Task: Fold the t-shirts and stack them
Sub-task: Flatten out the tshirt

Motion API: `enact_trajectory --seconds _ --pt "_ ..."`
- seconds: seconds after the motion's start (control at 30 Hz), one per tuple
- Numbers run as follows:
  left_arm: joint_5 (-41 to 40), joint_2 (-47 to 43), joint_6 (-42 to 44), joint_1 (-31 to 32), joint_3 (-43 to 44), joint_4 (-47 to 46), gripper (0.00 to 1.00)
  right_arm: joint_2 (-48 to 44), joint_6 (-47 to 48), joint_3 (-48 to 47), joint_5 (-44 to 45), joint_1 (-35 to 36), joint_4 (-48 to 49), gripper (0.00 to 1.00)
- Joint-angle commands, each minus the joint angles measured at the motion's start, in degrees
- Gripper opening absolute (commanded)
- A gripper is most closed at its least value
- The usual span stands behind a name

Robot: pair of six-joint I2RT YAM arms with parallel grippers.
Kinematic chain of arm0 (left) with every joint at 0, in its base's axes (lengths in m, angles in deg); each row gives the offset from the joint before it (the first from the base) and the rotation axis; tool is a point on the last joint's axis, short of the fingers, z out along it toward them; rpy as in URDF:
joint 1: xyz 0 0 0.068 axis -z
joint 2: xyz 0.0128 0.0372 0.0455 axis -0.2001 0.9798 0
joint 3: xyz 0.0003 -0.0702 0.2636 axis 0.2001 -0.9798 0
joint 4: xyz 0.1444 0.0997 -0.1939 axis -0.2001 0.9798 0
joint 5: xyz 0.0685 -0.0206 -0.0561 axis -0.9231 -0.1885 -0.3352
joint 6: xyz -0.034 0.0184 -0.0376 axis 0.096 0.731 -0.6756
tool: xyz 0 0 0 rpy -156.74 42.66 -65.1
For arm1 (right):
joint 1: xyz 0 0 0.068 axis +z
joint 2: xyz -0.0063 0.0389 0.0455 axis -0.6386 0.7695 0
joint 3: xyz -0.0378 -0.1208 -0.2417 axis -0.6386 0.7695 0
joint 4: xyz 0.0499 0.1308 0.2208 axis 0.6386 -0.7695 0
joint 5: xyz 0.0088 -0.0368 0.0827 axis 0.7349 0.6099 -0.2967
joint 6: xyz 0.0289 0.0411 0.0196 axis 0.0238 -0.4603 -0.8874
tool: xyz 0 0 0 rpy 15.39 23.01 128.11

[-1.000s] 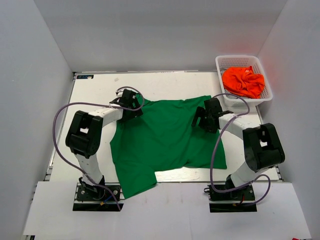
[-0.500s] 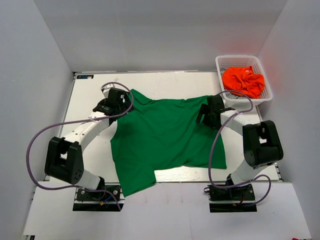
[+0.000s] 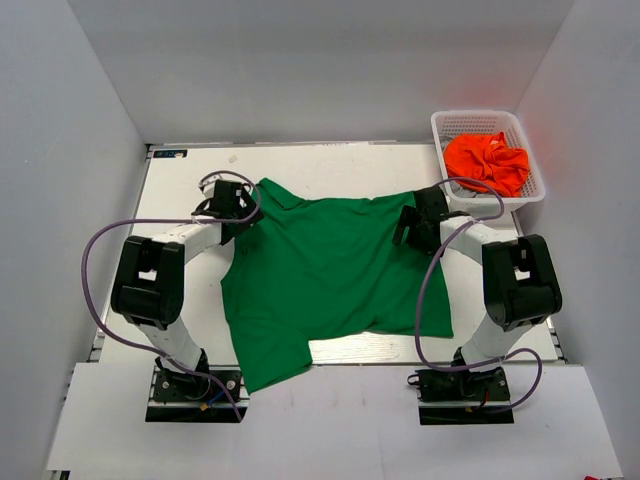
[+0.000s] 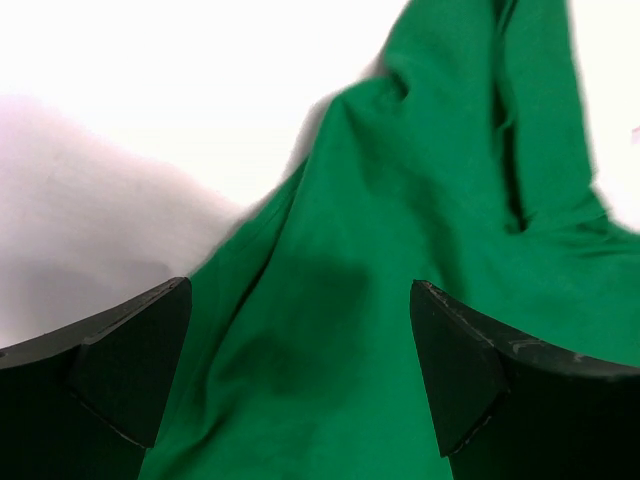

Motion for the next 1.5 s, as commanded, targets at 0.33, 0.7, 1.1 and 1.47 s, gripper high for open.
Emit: enact_trajectory --seconds 0.33,0.7,1.1,1.47 --pt "8.8 4.8 -3.5 -1.6 -0.8 -11.3 1.00 1.8 1.4 -2.2 3.3 -1.1 -1.2 0.90" --pt "-6.0 7.9 -11.2 -2.4 1.7 7.0 1.00 2.2 0.5 -1.8 2.9 -2.1 -2.3 0.90" --pt "-7.6 9.5 -15.9 -8.1 5.5 16.9 1.00 0.3 3.2 -1.5 -1.0 -1.5 -0.2 0.90" --pt "-7.6 4.1 0.1 -5.3 9.5 22.1 1.00 -2.9 4.8 -2.5 -1.7 -1.7 -0.2 0.90"
